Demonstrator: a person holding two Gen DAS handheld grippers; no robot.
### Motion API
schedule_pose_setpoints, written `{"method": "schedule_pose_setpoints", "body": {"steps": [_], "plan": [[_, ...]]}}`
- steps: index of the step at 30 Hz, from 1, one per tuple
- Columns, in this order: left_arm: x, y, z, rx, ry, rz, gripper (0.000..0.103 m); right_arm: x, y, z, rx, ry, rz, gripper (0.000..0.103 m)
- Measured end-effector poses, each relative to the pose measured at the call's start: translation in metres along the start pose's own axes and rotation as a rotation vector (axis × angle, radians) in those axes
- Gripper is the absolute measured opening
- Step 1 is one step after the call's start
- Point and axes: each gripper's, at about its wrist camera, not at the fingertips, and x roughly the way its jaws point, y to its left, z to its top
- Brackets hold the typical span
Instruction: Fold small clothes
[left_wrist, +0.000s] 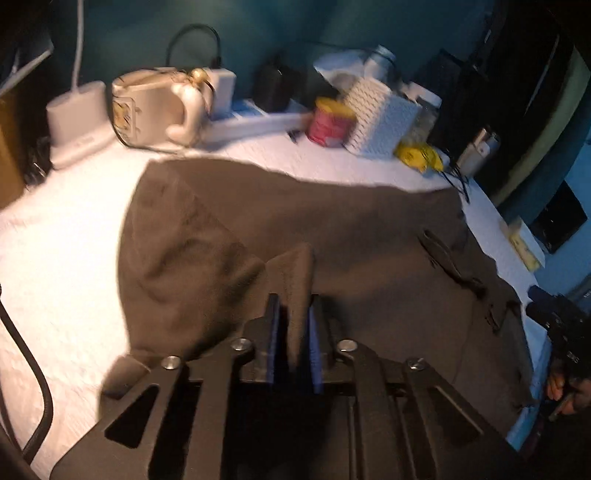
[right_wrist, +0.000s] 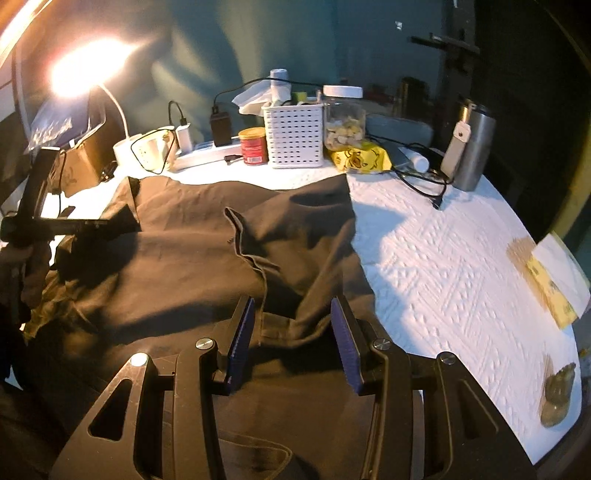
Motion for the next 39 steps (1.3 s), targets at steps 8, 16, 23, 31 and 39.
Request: {"method": "schedule_pose_setpoints", "body": {"steps": [8,16,23,31,39], "plan": [[-0.064,0.013,-0.022,0.015,-0.068,0.051,0.058,0.006,-0.003,-0.006,0.006,0.004,0.019,0.046],[-0.081,0.073,-0.042,-0.093,-0.171,0.087,0.071,0.009,0.010,-0.001,-0.021,0.002,0.043,0.046],[-0.055,0.080,-0.051,-0.171,-0.121,-0.075,0.071,0.007,0.017,-0.003,-0.027,0.011,0.035,0.046],[-0.056,0.034,-0.066,-0.055,-0.030,-0.238,0.071,0.003,0.015,-0.009,-0.021,0.015,0.021,0.046],[-0.076,0.003,-0.072,0.106,-0.042,-0.115,0.071,-0.001,0.013,-0.013,-0.015,0.011,0.014,0.046]]}}
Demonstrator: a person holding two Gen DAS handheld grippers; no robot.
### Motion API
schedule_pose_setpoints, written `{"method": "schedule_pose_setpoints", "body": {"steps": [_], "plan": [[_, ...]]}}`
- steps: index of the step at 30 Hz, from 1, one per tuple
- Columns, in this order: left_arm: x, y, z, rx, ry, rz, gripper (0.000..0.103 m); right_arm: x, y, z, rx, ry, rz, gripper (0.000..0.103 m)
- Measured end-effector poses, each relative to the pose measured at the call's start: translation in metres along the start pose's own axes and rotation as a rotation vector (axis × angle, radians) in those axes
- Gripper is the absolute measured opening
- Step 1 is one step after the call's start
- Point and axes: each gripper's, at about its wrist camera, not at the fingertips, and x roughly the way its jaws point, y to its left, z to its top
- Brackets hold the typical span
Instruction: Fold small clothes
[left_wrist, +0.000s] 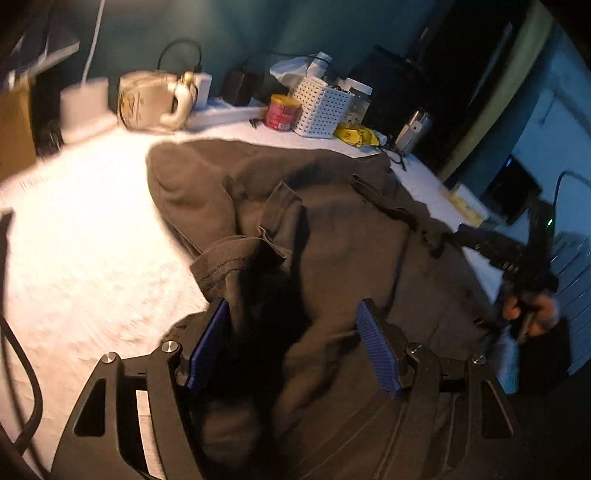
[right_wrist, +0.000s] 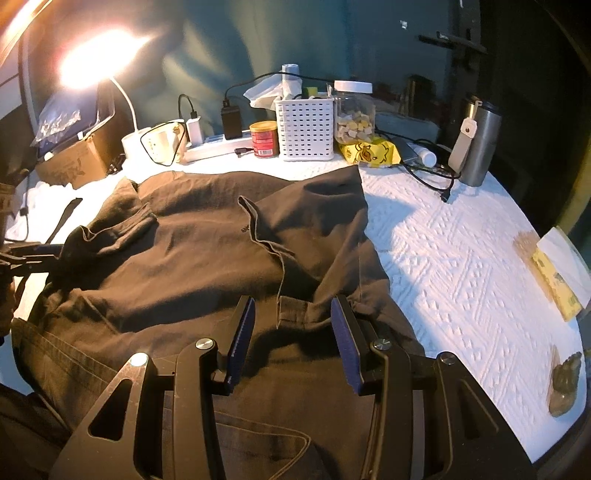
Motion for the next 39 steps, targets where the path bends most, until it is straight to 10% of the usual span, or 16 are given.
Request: {"method": "schedule_pose_setpoints", "body": {"steps": [10,16,31,39], "plan": [[0.005,0.068,0.008,-0.151,-0.045,-0.021,0.070,-0.002,-0.001,-0.003,0.000,0.001,0.005,0.046],[0.017,0.079,0.004,-0.210,-0.015,-0.112,0.022,-0.001,-0.002,-0.003,0.006,0.005,0.006,0.046],[-0.025,-0.015,-0.002,0.183,-0.182,0.285,0.007,0.002,0.006,0.000,-0.009,0.007,0.030,0.046],[0.030,-0.044,-0.035,0.317,0.128,0.175,0.008,-0.001,0.001,-0.007,-0.001,0.012,0.029,0.046]]}}
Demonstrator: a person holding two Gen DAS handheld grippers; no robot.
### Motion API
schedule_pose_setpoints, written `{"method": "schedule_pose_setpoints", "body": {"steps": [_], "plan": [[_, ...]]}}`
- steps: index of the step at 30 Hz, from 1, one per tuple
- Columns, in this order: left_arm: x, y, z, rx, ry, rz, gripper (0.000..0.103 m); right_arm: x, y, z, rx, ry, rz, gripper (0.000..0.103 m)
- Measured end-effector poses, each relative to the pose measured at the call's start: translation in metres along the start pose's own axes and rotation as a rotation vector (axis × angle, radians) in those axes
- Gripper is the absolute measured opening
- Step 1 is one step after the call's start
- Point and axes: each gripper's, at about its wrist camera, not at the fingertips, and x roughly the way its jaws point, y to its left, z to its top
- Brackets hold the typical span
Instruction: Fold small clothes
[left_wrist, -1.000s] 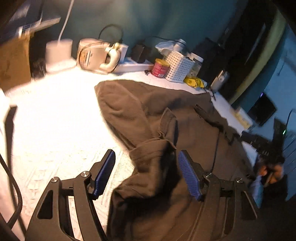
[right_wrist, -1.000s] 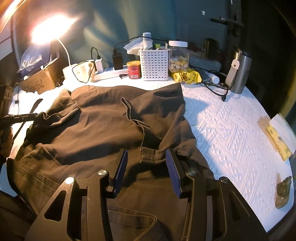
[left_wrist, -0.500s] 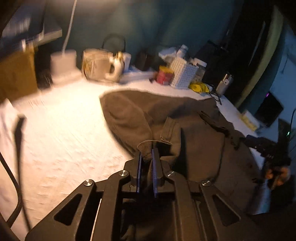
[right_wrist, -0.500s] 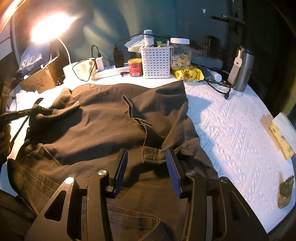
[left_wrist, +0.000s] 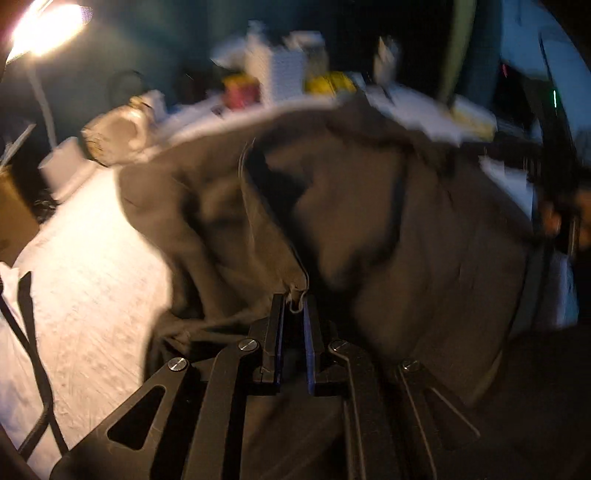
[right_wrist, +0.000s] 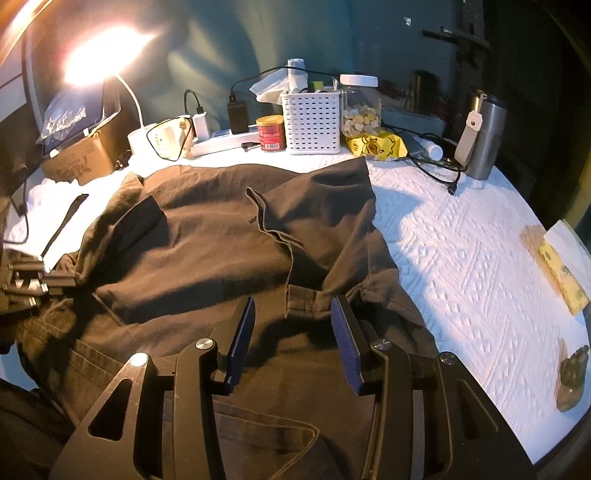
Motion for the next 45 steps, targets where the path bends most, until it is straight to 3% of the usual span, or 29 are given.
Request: {"method": "schedule_pose_setpoints", "body": {"steps": [3,7,11,17,20,23,30,35,45], "plan": [[-0.001,-0.004,0.003,0.022,0.000,-0.003,0.008,0.000,-0.004,-0.003,0.008,-0.002,0.000,0.046],[-0.009,0.012,0.021,-0.065,-0.049,-0.085,0.012,-0.001,-0.009,-0.006,0.022,-0.006,-0.001,0.046],[-0.001,0.014,0.037,-0.107,-0.067,-0.117,0.054,-0.003,-0.015,-0.007,0.034,-0.009,-0.006,0.046],[0.027,0.002,0.024,-0.102,0.106,-0.182,0.055,-0.002,-0.027,-0.006,0.053,-0.010,-0.021,0.046],[0.016,0.007,0.015,-0.142,0.107,-0.231,0.055,0.002,-0.033,-0.003,0.050,-0.003,-0.031,0.046],[-0.001,0.024,0.016,-0.197,0.051,-0.228,0.055,0.009,-0.039,0.005,0.040,0.004,-0.039,0.046],[-0.008,0.112,0.037,-0.416,-0.098,-0.071,0.055,0.030,-0.048,0.039,-0.022,0.001,-0.040,0.046],[0.032,0.162,0.050,-0.534,-0.072,-0.020,0.055,0.056,-0.058,0.068,-0.051,0.016,-0.060,0.046],[0.071,0.191,0.075,-0.582,-0.063,-0.017,0.055,0.125,-0.085,0.121,-0.085,0.059,-0.061,0.046]]}}
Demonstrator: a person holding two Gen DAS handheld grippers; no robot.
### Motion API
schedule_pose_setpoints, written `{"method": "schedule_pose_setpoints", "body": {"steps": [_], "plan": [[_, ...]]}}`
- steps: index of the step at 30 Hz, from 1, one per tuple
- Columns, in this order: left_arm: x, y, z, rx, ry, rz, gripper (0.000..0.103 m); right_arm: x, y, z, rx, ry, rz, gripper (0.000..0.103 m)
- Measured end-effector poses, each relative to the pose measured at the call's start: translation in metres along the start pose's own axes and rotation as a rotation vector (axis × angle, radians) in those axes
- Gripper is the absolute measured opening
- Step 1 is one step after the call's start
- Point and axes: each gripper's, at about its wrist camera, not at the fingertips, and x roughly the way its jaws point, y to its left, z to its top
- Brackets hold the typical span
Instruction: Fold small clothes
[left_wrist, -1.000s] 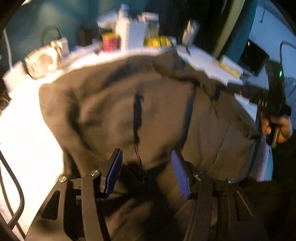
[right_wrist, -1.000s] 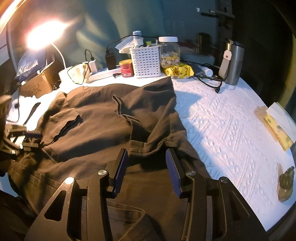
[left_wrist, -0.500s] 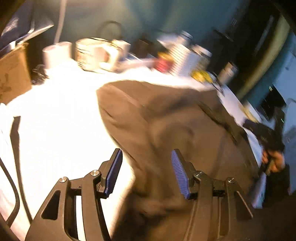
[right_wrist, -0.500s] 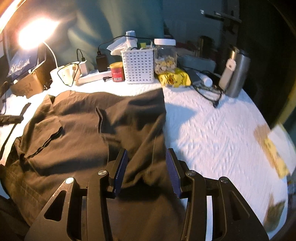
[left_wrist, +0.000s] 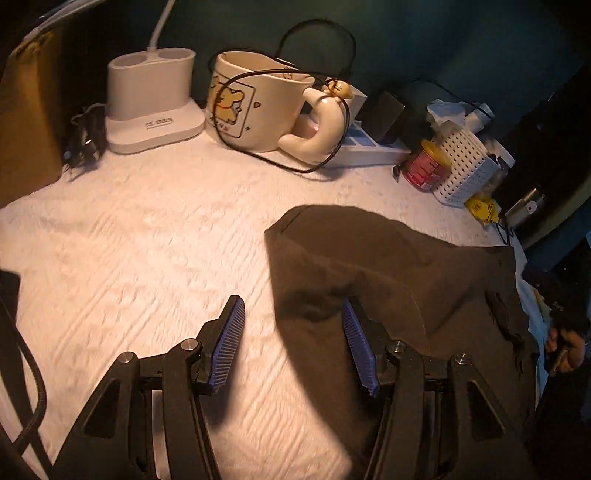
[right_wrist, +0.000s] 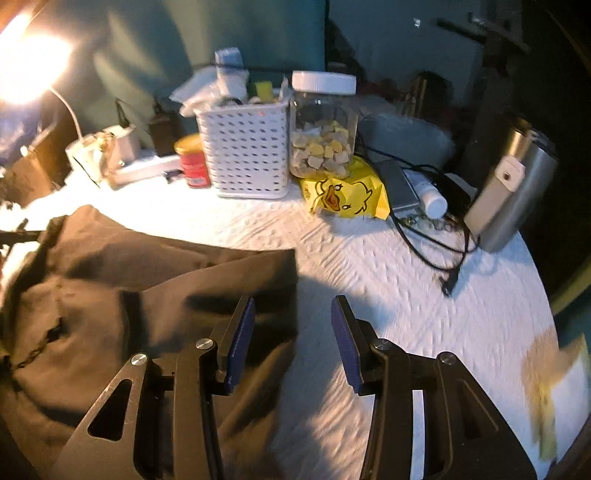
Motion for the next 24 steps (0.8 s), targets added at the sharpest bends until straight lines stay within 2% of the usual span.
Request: {"method": "schedule_pose_setpoints", "body": {"steps": [4,5,7,8,9,10,13,16,19,22,24], "plan": [[0.004,-0.002,0.006,0.015,-0.008,-0.006,0.052,0.029,-0.003,0.009,-0.046,0.031,0.083,0.046],[0.005,-0.005,0.006,0.027,-0.008,-0.011,0.036,0.034,-0.004,0.011,-0.043,0.041,0.112,0.046],[0.010,-0.012,0.007,0.058,0.011,-0.012,0.021,0.047,-0.007,0.014,-0.028,0.069,0.208,0.046],[0.010,-0.018,0.006,0.084,0.002,-0.003,0.013,0.051,-0.007,0.014,-0.026,0.076,0.233,0.041],[0.010,-0.023,0.006,0.116,-0.005,0.000,0.008,0.055,-0.005,0.015,-0.034,0.088,0.267,0.030],[0.011,-0.027,0.006,0.132,-0.018,0.008,0.008,0.056,-0.002,0.015,-0.049,0.092,0.275,0.007],[0.009,-0.027,0.014,0.139,-0.070,0.065,0.007,0.053,0.008,0.019,-0.099,0.057,0.199,0.007],[-0.002,-0.026,0.026,0.167,-0.145,0.145,0.006,0.040,0.007,0.028,-0.105,-0.036,0.084,0.007],[-0.007,-0.029,0.039,0.212,-0.178,0.178,0.006,0.027,0.005,0.036,-0.114,-0.108,0.009,0.007],[0.002,-0.029,0.044,0.257,-0.173,0.231,0.006,0.032,0.004,0.033,-0.116,-0.112,-0.033,0.007],[0.013,-0.025,0.041,0.267,-0.150,0.259,0.007,0.041,0.004,0.026,-0.112,-0.080,-0.051,0.007]]}}
